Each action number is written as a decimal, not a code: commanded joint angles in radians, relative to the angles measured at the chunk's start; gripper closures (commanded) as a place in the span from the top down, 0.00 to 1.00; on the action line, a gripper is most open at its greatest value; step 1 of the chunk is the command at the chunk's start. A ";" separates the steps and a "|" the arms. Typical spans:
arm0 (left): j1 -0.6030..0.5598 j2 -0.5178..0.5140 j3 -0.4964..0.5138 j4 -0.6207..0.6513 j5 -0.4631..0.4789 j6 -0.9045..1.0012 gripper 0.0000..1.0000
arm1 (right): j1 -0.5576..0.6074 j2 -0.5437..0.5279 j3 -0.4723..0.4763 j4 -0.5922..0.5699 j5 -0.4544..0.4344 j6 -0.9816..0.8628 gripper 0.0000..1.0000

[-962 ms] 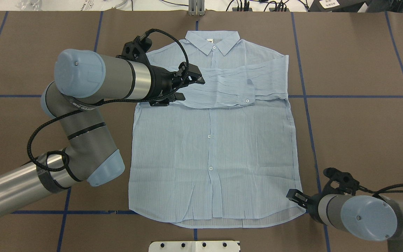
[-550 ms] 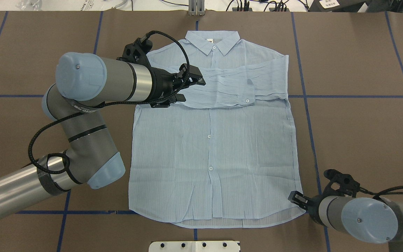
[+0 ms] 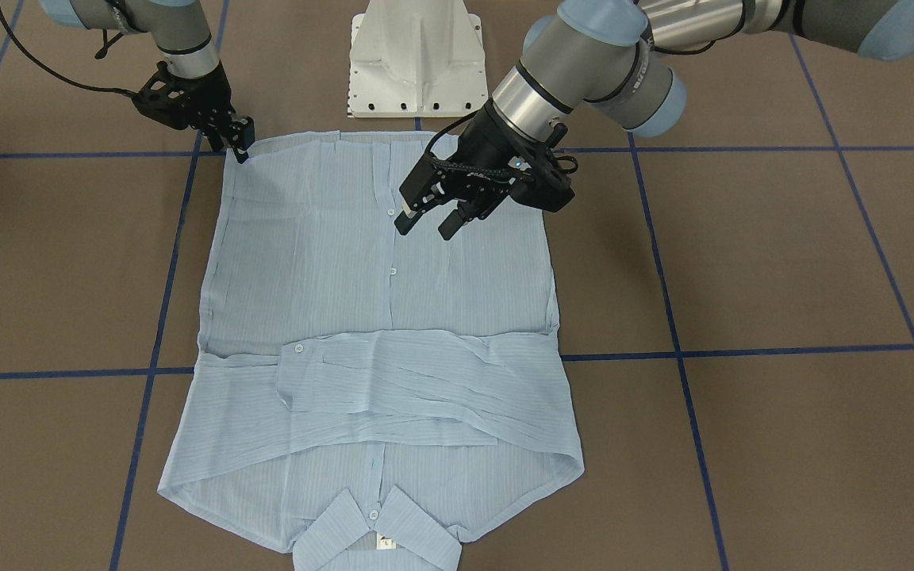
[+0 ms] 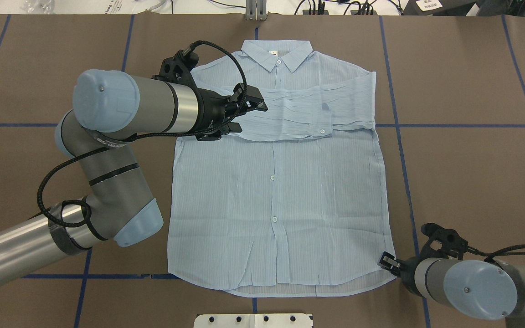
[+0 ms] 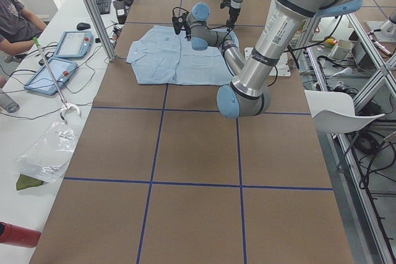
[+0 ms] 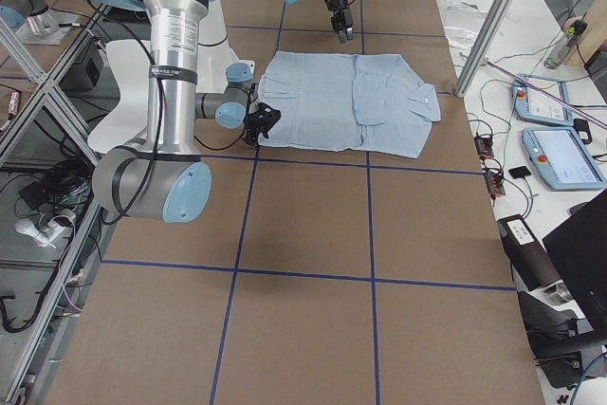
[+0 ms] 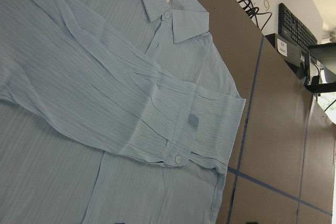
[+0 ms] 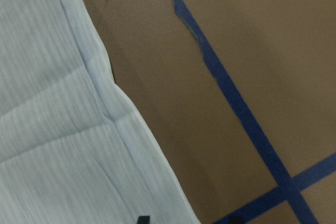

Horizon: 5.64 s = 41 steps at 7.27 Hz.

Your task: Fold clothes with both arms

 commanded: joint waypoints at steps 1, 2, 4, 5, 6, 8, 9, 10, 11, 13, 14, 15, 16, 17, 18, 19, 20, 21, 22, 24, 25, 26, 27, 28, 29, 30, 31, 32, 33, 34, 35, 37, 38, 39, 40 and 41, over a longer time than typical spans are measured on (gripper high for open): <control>0.000 0.003 0.000 0.001 0.000 0.000 0.81 | -0.004 0.000 0.000 0.002 0.001 0.000 0.13; 0.000 0.003 -0.002 0.001 0.002 -0.002 0.81 | -0.006 0.000 0.003 0.002 0.003 0.000 0.00; 0.009 0.011 -0.033 0.050 0.002 -0.005 0.81 | -0.004 0.000 0.023 0.002 0.010 0.000 0.00; 0.055 0.084 -0.169 0.201 0.003 -0.005 0.81 | -0.001 -0.003 0.054 0.002 0.018 -0.001 0.00; 0.139 0.179 -0.319 0.366 0.055 -0.017 0.81 | -0.001 -0.023 0.098 0.003 0.024 -0.002 0.00; 0.291 0.349 -0.472 0.455 0.155 -0.057 0.81 | 0.012 -0.023 0.101 0.003 0.027 -0.005 0.00; 0.393 0.423 -0.469 0.457 0.243 -0.093 0.78 | 0.020 -0.023 0.103 0.003 0.029 -0.005 0.00; 0.417 0.431 -0.448 0.467 0.277 -0.095 0.76 | 0.023 -0.023 0.104 0.003 0.029 -0.005 0.00; 0.419 0.430 -0.408 0.472 0.278 -0.095 0.75 | 0.026 -0.023 0.104 0.003 0.029 -0.005 0.00; 0.420 0.430 -0.356 0.475 0.278 -0.095 0.72 | 0.026 -0.023 0.104 0.003 0.029 -0.005 0.00; 0.419 0.430 -0.351 0.475 0.278 -0.095 0.71 | 0.026 -0.023 0.101 0.003 0.027 -0.005 0.00; 0.428 0.428 -0.348 0.475 0.278 -0.098 0.70 | 0.025 -0.022 0.103 0.003 0.027 -0.005 0.00; 0.440 0.430 -0.345 0.477 0.278 -0.098 0.68 | 0.025 -0.023 0.101 0.003 0.027 -0.005 0.00; 0.457 0.431 -0.342 0.477 0.278 -0.101 0.68 | 0.026 -0.023 0.100 0.003 0.027 -0.005 0.00; 0.474 0.433 -0.324 0.477 0.278 -0.113 0.64 | 0.026 -0.023 0.100 0.003 0.027 -0.005 0.00; 0.474 0.433 -0.322 0.478 0.278 -0.115 0.60 | 0.026 -0.025 0.101 0.003 0.027 -0.005 0.00; 0.474 0.431 -0.322 0.477 0.279 -0.135 0.32 | 0.026 -0.025 0.100 0.003 0.027 -0.005 0.00; 0.474 0.433 -0.324 0.478 0.279 -0.141 0.00 | 0.026 -0.025 0.100 0.003 0.027 -0.005 0.00; 0.473 0.433 -0.328 0.478 0.279 -0.140 0.00 | 0.026 -0.025 0.100 0.003 0.027 -0.006 0.00; 0.468 0.433 -0.339 0.478 0.279 -0.138 0.00 | 0.026 -0.029 0.100 0.003 0.027 -0.006 0.00; 0.465 0.448 -0.395 0.478 0.279 -0.144 0.00 | 0.028 -0.028 0.106 0.003 0.027 -0.006 0.00; 0.489 0.494 -0.440 0.477 0.282 -0.156 0.00 | 0.029 -0.031 0.127 0.003 0.029 -0.006 0.00; 0.512 0.511 -0.451 0.477 0.284 -0.181 0.00 | 0.028 -0.063 0.156 0.003 0.029 -0.006 0.00; 0.518 0.515 -0.495 0.477 0.284 -0.214 0.00 | 0.028 -0.090 0.190 0.005 0.036 -0.008 0.00; 0.534 0.553 -0.549 0.480 0.281 -0.231 0.00 | 0.026 -0.103 0.230 0.005 0.053 -0.006 0.00; 0.548 0.577 -0.596 0.480 0.281 -0.297 0.00 | 0.022 -0.103 0.236 0.005 0.056 -0.006 0.00; 0.548 0.572 -0.603 0.480 0.281 -0.329 0.00 | 0.020 -0.100 0.239 0.005 0.056 -0.006 0.00; 0.539 0.563 -0.621 0.483 0.279 -0.333 0.00 | 0.023 -0.100 0.268 0.005 0.047 -0.002 0.00; 0.531 0.560 -0.655 0.484 0.270 -0.331 0.00 | 0.052 -0.100 0.284 0.003 0.027 -0.002 0.00; 0.479 0.551 -0.667 0.483 0.256 -0.331 0.00 | 0.092 -0.094 0.284 0.005 0.011 -0.002 0.00; 0.360 0.522 -0.658 0.484 0.235 -0.301 0.00 | 0.141 -0.066 0.285 0.003 -0.012 -0.002 0.00; 0.199 0.493 -0.650 0.486 0.148 -0.255 0.00 | 0.187 -0.052 0.304 0.003 -0.129 -0.003 0.00; 0.143 0.451 -0.640 0.531 0.144 -0.180 0.00 | 0.238 -0.052 0.305 0.003 -0.120 -0.008 0.00; 0.088 0.406 -0.612 0.567 0.115 -0.175 0.00 | 0.276 -0.049 0.322 0.003 -0.114 -0.008 0.00; 0.046 0.356 -0.563 0.573 0.070 -0.173 0.00 | 0.302 -0.038 0.313 0.005 -0.106 -0.008 0.00; 0.020 0.301 -0.484 0.572 0.068 -0.169 0.00 | 0.325 0.003 0.281 0.003 -0.105 -0.012 0.00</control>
